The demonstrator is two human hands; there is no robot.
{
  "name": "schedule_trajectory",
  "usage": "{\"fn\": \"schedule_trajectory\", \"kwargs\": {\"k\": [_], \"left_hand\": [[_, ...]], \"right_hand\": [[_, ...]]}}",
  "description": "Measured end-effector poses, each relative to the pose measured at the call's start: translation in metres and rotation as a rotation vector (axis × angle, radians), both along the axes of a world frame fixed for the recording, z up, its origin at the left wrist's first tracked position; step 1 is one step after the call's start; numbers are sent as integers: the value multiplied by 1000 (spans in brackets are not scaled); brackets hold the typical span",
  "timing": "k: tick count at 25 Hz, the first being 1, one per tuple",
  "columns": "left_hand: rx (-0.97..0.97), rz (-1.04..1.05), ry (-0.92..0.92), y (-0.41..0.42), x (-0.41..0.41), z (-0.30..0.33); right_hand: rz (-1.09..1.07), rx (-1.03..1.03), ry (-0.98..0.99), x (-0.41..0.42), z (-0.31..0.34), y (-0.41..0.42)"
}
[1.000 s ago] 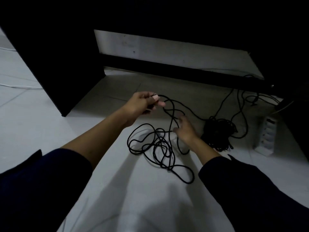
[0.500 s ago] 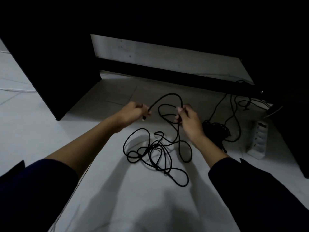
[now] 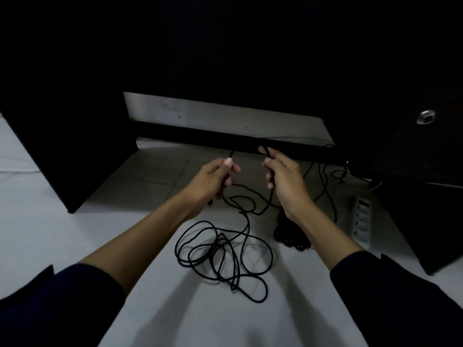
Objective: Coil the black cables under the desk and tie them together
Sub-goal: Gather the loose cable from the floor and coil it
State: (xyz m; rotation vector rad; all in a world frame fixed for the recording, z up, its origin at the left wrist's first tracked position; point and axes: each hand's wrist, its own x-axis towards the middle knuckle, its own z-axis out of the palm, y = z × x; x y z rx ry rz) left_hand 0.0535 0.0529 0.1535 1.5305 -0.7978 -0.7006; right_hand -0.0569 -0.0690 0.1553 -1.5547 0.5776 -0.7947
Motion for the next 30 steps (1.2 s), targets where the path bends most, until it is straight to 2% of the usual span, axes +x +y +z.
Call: {"fn": "schedule_trajectory", "kwargs": {"k": [2,5,9,17,20,23,26,28,30], "left_hand": [[-41,-12,37,-6,-8,-1],[-89,-69,51,-14,-16,-3],[-89,-118,54,-25,-26,-7],[-51,-245,-78,-36,-39,-4],[-125,-229,29,-41,-47,0],[-200,-148,112,-46,-54,2],[-217,-98,174,-48,-56,2],[-246,-89,211,-48,-57,1],[-254,-109,218,-49,-58,2]], "right_hand": [[54,93,-51,-7,7,3],[102,110,-66,-17,11,4],[16,42,-55,-27,17,2],[-35,-65,20,-39,15,-10],[74,12,30,-45,7,0],[314,43,191,-57,-17,12],[379,28,238,-69,-36,15],[371,-58,295,-73,-44,9],[371,-246,398,-77,-53,3]]}}
